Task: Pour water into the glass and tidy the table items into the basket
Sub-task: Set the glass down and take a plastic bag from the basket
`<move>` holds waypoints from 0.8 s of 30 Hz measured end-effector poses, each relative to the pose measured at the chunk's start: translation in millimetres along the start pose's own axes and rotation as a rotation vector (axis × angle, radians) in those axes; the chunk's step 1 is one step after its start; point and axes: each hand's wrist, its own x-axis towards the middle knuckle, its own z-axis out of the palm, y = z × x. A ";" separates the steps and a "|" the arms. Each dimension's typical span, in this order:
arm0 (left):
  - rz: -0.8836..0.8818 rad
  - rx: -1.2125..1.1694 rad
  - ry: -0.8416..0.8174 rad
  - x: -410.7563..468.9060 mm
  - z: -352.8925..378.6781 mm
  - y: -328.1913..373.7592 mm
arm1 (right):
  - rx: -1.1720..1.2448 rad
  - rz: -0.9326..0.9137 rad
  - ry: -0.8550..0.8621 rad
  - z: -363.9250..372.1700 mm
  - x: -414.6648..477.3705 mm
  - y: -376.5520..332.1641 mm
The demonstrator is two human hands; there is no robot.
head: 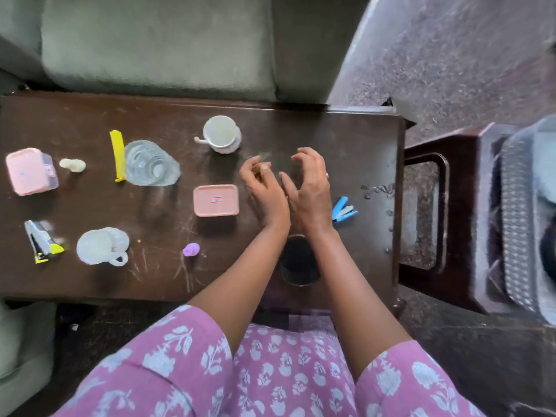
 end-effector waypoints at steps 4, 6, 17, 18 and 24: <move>0.132 0.038 -0.141 -51.6 52.6 13.5 | -0.018 0.042 0.177 -58.4 -1.1 35.8; 0.157 0.032 -0.219 -80.9 79.5 21.1 | -0.034 0.077 0.301 -90.3 0.6 55.4; 0.307 0.155 -0.693 -211.8 216.7 60.3 | -0.002 0.589 0.855 -256.7 25.3 157.7; 0.314 0.173 -0.719 -216.6 224.5 61.1 | 0.064 0.705 0.849 -264.8 28.8 168.5; 0.363 0.234 -0.752 -228.0 251.7 58.2 | 0.695 1.180 0.857 -280.7 46.1 210.3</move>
